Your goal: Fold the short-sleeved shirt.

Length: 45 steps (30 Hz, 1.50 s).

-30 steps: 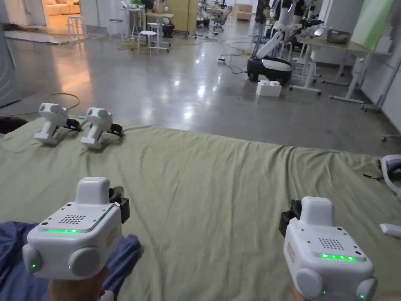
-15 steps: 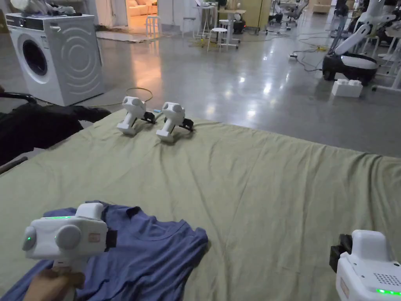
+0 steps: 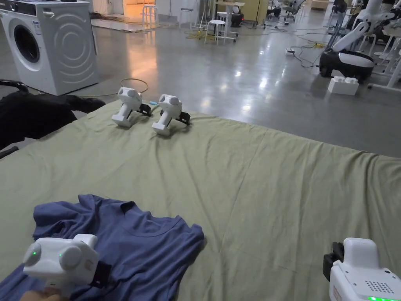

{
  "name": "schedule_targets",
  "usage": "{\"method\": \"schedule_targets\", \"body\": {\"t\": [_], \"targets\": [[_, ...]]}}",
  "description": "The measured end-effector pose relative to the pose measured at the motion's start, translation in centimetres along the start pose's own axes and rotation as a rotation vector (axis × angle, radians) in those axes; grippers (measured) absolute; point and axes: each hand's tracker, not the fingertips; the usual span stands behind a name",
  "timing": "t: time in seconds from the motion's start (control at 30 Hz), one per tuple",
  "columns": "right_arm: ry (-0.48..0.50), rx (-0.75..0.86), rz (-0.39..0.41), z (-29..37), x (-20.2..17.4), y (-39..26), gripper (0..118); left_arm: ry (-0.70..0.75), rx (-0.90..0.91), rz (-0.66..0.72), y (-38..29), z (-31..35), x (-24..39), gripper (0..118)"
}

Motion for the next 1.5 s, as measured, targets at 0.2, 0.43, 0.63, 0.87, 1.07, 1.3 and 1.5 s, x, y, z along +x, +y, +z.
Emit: {"method": "schedule_targets", "body": {"t": [0.2, 0.43, 0.63, 0.87, 1.07, 1.3, 1.5], "targets": [[0.001, -0.022, -0.010, -0.3, -0.1, -0.8, 8, 0.052, 0.072, -0.126, -0.6, 0.8, 2.4, 6], [0.000, -0.034, -0.021, -0.2, 0.4, -1.3, 8, 0.012, 0.112, -0.065, -1.0, 0.9, 1.0, 5], [-0.009, -0.025, -0.034, 0.2, 1.2, -1.2, 8, -0.063, 0.312, 0.022, 0.8, 5.4, -0.5, 5], [-0.026, -0.006, -0.069, 0.7, 2.7, -0.7, 8, -0.127, 0.446, 0.028, 3.3, 11.5, 0.9, 4], [-0.052, 0.025, -0.089, 1.7, 4.5, 0.1, 8, -0.222, 0.641, -0.026, 6.8, 17.3, 4.2, 4], [-0.089, 0.077, -0.139, 3.6, 7.3, 1.1, 8, -0.361, 0.787, -0.183, 11.6, 24.0, 11.9, 4], [-0.131, 0.114, -0.182, 5.8, 10.3, 1.3, 8, -0.481, 0.809, -0.285, 13.2, 26.0, 20.7, 4]]}}
